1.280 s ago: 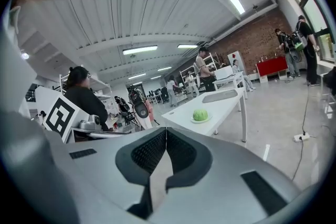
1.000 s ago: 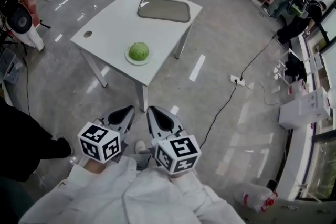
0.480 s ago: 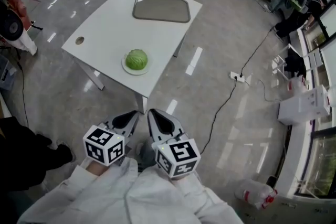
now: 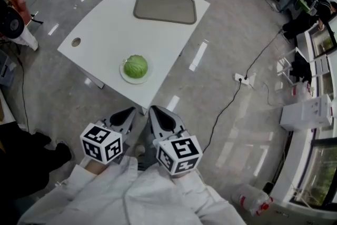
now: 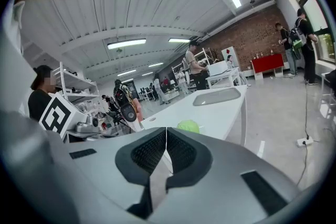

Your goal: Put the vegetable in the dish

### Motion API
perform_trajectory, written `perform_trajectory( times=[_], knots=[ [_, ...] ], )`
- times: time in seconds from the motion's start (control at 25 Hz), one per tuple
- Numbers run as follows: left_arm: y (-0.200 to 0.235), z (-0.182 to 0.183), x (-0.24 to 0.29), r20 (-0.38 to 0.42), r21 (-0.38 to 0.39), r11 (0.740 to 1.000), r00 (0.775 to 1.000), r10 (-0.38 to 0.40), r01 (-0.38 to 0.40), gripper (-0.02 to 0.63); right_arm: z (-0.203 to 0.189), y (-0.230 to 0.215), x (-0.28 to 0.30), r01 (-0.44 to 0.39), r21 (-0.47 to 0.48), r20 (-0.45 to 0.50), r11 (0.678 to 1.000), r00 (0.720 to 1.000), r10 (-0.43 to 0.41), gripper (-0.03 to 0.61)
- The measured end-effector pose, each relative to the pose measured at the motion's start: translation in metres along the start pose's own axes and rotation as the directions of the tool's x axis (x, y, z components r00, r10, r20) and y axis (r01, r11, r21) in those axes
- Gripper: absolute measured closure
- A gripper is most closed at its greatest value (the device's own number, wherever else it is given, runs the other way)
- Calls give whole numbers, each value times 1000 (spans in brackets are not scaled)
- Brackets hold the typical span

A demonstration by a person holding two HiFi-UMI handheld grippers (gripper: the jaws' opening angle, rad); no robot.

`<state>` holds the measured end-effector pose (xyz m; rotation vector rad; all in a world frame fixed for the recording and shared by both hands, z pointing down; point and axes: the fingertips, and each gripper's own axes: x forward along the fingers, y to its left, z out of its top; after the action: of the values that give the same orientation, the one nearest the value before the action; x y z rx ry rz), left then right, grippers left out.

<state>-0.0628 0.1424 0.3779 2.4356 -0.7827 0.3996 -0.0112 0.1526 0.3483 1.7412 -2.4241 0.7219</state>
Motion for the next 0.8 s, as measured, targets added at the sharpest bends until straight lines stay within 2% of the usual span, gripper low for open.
perform_trajectory(
  times=[0.36, 0.8],
  knots=[
    [43, 67, 62, 55, -35, 997, 996, 72, -70, 606, 49, -56, 68, -72, -19, -40, 997, 997, 72, 566],
    [68, 107, 108, 72, -65, 989, 988, 137, -133, 606, 77, -91, 118, -156, -21, -85, 987, 984, 154, 565]
  ],
)
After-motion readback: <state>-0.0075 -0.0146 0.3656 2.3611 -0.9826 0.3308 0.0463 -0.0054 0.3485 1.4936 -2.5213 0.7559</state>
